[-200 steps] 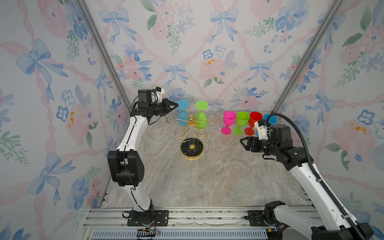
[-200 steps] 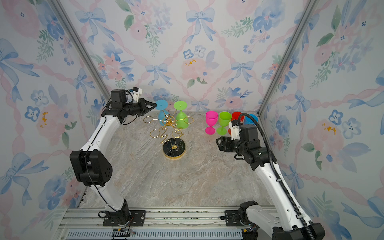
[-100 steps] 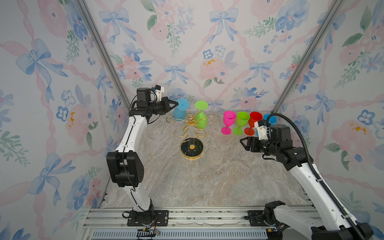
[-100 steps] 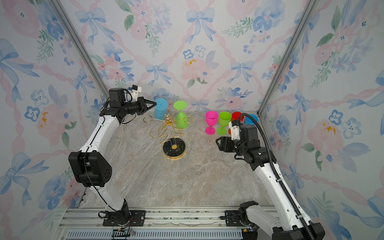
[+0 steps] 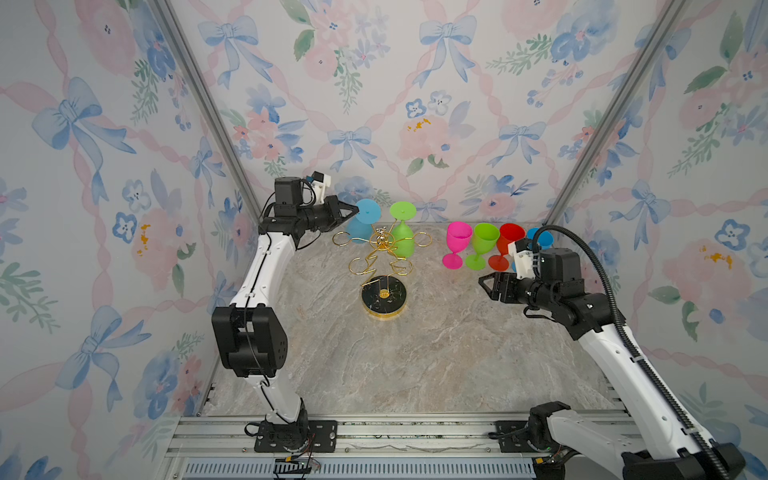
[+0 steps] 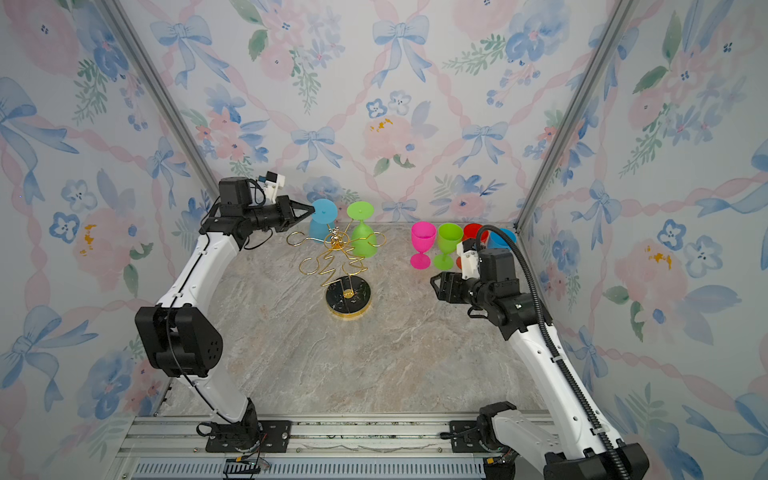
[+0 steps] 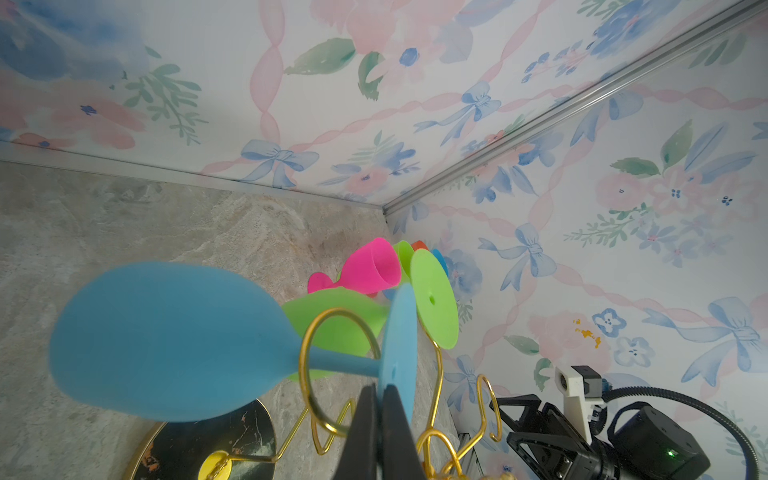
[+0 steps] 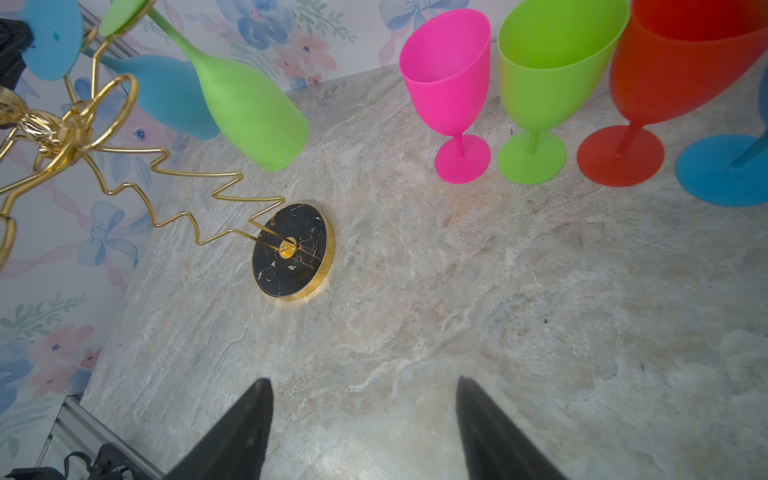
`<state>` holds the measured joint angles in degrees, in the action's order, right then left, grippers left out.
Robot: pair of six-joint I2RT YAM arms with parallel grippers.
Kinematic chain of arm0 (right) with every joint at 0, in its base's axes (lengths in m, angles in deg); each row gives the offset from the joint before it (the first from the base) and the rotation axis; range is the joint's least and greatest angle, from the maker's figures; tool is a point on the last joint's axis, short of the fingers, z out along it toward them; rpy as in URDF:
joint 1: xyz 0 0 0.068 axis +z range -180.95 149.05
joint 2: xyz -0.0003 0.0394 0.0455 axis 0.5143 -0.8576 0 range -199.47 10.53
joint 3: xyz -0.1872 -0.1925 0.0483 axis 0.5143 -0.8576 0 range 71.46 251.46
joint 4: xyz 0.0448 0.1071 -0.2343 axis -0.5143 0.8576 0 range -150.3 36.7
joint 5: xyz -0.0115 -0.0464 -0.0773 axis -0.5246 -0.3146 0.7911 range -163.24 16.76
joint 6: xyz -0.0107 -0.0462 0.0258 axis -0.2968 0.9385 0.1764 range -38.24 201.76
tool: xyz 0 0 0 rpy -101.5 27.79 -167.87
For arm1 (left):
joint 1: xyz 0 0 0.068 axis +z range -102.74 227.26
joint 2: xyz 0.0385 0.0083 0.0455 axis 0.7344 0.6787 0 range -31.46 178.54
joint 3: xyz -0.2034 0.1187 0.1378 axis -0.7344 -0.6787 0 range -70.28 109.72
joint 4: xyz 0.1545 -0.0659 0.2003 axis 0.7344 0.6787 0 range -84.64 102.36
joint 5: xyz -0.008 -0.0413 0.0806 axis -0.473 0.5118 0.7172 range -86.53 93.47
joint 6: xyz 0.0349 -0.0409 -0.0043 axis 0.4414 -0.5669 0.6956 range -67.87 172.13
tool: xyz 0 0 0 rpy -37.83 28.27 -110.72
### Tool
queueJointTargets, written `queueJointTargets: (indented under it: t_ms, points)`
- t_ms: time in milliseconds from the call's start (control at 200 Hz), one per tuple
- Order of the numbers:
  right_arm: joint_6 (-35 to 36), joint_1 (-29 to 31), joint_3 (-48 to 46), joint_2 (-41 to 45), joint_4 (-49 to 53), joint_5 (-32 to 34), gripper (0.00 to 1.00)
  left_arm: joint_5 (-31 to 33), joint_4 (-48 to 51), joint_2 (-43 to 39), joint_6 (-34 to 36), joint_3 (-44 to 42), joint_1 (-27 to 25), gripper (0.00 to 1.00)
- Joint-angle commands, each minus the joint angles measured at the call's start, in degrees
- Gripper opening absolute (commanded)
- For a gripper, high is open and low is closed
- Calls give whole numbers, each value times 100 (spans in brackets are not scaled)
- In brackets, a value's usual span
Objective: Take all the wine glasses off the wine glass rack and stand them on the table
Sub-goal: 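Close the left gripper on the light-blue glass's foot hanging on the rack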
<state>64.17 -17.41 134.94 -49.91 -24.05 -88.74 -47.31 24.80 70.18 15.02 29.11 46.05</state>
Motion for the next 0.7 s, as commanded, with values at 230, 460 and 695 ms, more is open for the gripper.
queueJointTargets:
  t_ms: [230, 460, 695]
  points:
    - [-114, -45, -55, -85, -161, -137, 72, -133, 60, -328, -54, -148, -134, 0]
    - [-140, -44, -63, -72, -176, -163, 72, -107, 65, -477, -17, -283, -160, 0]
    - [-157, -44, -108, -33, -162, -155, 72, -151, 62, -519, -7, -359, -199, 0]
